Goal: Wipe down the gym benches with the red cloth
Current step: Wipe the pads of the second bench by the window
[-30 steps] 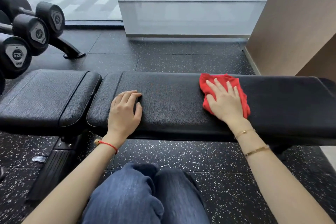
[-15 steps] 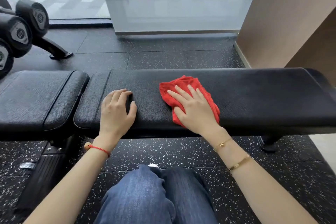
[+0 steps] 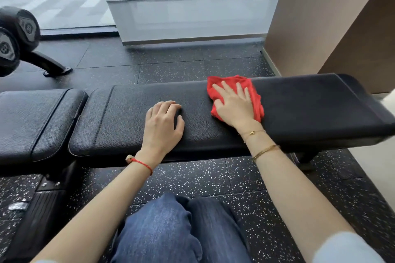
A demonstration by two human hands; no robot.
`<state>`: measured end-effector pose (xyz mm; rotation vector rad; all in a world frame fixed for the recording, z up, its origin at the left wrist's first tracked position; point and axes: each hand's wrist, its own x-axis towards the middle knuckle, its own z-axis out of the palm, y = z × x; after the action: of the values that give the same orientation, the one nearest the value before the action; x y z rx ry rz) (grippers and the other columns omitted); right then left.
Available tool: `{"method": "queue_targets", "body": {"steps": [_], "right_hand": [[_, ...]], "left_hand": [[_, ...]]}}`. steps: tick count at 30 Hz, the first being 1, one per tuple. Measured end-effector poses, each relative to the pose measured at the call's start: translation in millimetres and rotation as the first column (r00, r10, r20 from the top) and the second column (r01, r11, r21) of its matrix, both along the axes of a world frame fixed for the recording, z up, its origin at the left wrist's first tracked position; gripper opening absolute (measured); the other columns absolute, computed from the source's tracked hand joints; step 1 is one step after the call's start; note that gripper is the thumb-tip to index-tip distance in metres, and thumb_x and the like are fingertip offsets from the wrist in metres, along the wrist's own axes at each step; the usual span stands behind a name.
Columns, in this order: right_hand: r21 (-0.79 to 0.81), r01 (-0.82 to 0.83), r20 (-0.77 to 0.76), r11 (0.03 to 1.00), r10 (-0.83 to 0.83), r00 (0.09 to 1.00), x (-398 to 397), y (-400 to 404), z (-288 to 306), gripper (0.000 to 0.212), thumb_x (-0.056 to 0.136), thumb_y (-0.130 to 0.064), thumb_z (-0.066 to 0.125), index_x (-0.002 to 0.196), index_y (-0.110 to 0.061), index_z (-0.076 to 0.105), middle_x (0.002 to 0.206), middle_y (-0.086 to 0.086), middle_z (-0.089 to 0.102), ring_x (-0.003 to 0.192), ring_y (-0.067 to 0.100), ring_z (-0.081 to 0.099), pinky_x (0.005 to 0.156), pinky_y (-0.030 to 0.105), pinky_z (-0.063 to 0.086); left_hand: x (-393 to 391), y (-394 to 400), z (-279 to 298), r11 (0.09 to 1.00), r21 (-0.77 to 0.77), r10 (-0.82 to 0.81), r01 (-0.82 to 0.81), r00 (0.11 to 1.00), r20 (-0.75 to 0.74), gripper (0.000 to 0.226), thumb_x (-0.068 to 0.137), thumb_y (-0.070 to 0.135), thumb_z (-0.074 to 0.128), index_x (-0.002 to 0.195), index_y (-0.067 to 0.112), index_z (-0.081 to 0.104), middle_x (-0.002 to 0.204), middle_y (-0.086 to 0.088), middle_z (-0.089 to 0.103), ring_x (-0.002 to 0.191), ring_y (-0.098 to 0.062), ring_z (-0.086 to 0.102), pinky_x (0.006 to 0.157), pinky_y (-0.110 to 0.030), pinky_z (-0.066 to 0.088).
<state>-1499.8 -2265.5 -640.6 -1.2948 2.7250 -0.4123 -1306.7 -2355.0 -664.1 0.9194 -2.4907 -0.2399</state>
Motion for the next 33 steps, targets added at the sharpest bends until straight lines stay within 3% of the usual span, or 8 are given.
{"method": "queue_targets", "body": {"steps": [4, 7, 10, 14, 19, 24, 28, 33], "right_hand": [[-0.051, -0.204, -0.037, 0.978, 0.202, 0.979, 34, 19, -8, 0.056, 0.093, -0.038, 0.045, 0.148, -0.043, 0.033, 0.16, -0.012, 0.026, 0.15, 0.029, 0.015, 0.123, 0.044, 0.002], [-0.057, -0.219, -0.066, 0.974, 0.215, 0.974, 25, 51, -14, 0.056, 0.093, -0.04, 0.044, 0.148, -0.044, 0.033, 0.159, -0.014, 0.028, 0.149, 0.026, 0.017, 0.124, 0.043, 0.005], [-0.05, -0.121, -0.091, 0.991, 0.116, 0.989, -2, 82, -17, 0.055, 0.094, -0.04, 0.044, 0.148, -0.045, 0.031, 0.159, -0.013, 0.027, 0.149, 0.025, 0.018, 0.124, 0.042, 0.005], [-0.014, 0.135, -0.091, 0.991, -0.136, 0.987, -52, 106, -15, 0.055, 0.095, -0.036, 0.043, 0.149, -0.043, 0.03, 0.16, -0.01, 0.025, 0.149, 0.028, 0.02, 0.123, 0.043, 0.007], [0.025, 0.294, -0.033, 0.956, -0.293, 0.956, -77, 78, -6, 0.054, 0.098, -0.036, 0.036, 0.151, -0.04, 0.027, 0.163, -0.007, 0.019, 0.15, 0.034, 0.012, 0.123, 0.046, 0.0], [0.008, 0.059, -0.021, 0.998, -0.059, 0.998, -28, 45, -3, 0.057, 0.095, -0.037, 0.04, 0.15, -0.042, 0.028, 0.162, -0.01, 0.019, 0.15, 0.033, 0.013, 0.123, 0.046, 0.0], [-0.015, -0.136, -0.057, 0.991, 0.135, 0.989, -2, 70, -12, 0.057, 0.094, -0.041, 0.042, 0.149, -0.046, 0.028, 0.161, -0.014, 0.022, 0.151, 0.027, 0.013, 0.124, 0.043, 0.002], [-0.023, 0.008, -0.056, 1.0, -0.009, 0.998, -42, 109, -14, 0.055, 0.096, -0.039, 0.043, 0.148, -0.046, 0.029, 0.16, -0.014, 0.023, 0.15, 0.026, 0.015, 0.123, 0.041, 0.004]], "left_hand": [[1, 0, -4, 1.0, 0.002, -0.002, 0.002, 1.0, -0.007, 0.027, 0.092, 0.019, 0.059, 0.117, 0.014, 0.066, 0.127, -0.004, 0.063, 0.123, -0.027, 0.053, 0.107, -0.042, 0.037], [2, 0, -5, 1.0, -0.003, -0.013, 0.013, 1.0, -0.003, 0.029, 0.092, 0.018, 0.058, 0.119, 0.014, 0.065, 0.13, -0.004, 0.063, 0.125, -0.028, 0.053, 0.108, -0.043, 0.036], [3, 0, -6, 1.0, -0.002, -0.017, 0.017, 1.0, 0.007, 0.029, 0.093, 0.017, 0.057, 0.122, 0.013, 0.064, 0.131, -0.004, 0.062, 0.127, -0.027, 0.051, 0.11, -0.043, 0.037], [3, 1, -9, 1.0, 0.003, -0.019, 0.019, 1.0, -0.011, 0.032, 0.094, 0.018, 0.054, 0.124, 0.012, 0.063, 0.133, -0.004, 0.061, 0.128, -0.027, 0.05, 0.112, -0.042, 0.035], [-1, 4, -9, 1.0, -0.026, -0.001, 0.002, 1.0, 0.013, 0.037, 0.092, 0.026, 0.046, 0.121, 0.012, 0.063, 0.13, -0.005, 0.062, 0.125, -0.027, 0.052, 0.111, -0.042, 0.035], [0, 3, -10, 0.999, -0.037, 0.005, -0.005, 1.0, 0.006, 0.034, 0.092, 0.026, 0.047, 0.12, 0.013, 0.063, 0.128, -0.005, 0.062, 0.124, -0.027, 0.052, 0.11, -0.042, 0.035], [0, 3, -10, 1.0, -0.01, -0.009, 0.009, 1.0, -0.008, 0.035, 0.092, 0.025, 0.046, 0.121, 0.014, 0.063, 0.13, -0.004, 0.062, 0.126, -0.025, 0.051, 0.11, -0.042, 0.036], [2, 2, -10, 1.0, -0.002, -0.017, 0.017, 1.0, -0.017, 0.036, 0.093, 0.024, 0.044, 0.122, 0.014, 0.063, 0.131, -0.004, 0.062, 0.127, -0.025, 0.05, 0.111, -0.043, 0.035]]}}
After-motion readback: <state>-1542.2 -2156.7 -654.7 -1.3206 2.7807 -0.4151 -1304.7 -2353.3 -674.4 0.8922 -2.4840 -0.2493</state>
